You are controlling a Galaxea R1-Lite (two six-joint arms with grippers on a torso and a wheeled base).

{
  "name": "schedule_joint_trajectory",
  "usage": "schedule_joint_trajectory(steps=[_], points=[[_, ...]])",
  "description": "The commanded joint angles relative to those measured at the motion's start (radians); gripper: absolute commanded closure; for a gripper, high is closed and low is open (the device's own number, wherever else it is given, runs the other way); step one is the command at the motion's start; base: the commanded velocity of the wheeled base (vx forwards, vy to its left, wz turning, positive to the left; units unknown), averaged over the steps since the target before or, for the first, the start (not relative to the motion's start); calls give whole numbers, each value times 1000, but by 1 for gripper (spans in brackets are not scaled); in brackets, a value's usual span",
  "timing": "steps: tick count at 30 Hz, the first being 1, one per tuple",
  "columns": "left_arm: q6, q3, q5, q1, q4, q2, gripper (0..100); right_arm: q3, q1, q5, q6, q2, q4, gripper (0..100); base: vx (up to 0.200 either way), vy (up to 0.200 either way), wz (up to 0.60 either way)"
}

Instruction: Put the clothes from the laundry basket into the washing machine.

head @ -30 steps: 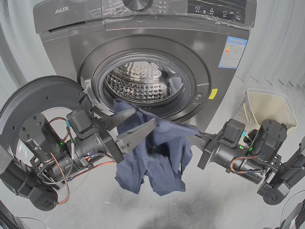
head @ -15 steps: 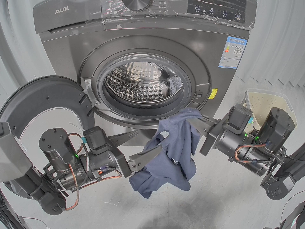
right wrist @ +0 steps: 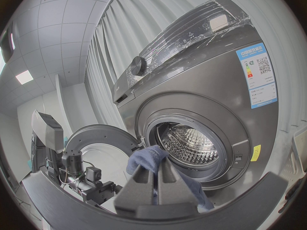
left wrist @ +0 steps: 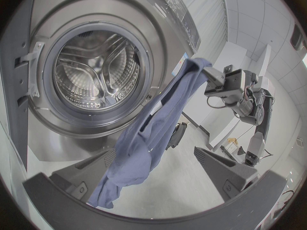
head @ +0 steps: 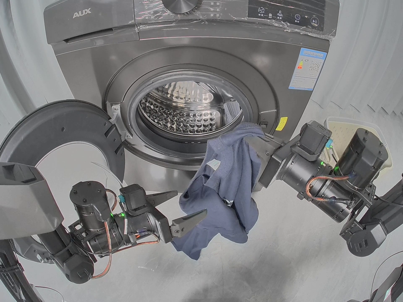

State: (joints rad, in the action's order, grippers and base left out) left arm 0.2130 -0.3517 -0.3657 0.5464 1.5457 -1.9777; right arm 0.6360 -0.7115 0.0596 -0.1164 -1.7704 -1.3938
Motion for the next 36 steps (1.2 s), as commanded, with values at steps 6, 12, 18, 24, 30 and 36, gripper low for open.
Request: schedule_joint_trajectory(steps=[6, 12, 18, 24, 30, 36], points=[[-4, -16, -1, -40, 4, -122, 0, -12, -5, 0, -2, 0, -5, 100, 0, 0, 0], [-3, -50, -1, -52, 4, -193, 0, -10, -6, 0, -2, 0, -4, 100, 0, 0, 0], [-3, -93, -2, -71, 5, -257, 0, -12, -16, 0, -3, 0, -2, 100, 0, 0, 0], [-3, -168, -2, -69, 5, -333, 0, -12, -17, 0, -3, 0, -2, 100, 0, 0, 0], [0, -233, -21, -71, 7, -394, 0, -13, -22, -1, -5, 3, -4, 100, 0, 0, 0], [-3, -263, -36, -68, 7, -420, 0, -13, -32, -1, -8, 2, -7, 100, 0, 0, 0]])
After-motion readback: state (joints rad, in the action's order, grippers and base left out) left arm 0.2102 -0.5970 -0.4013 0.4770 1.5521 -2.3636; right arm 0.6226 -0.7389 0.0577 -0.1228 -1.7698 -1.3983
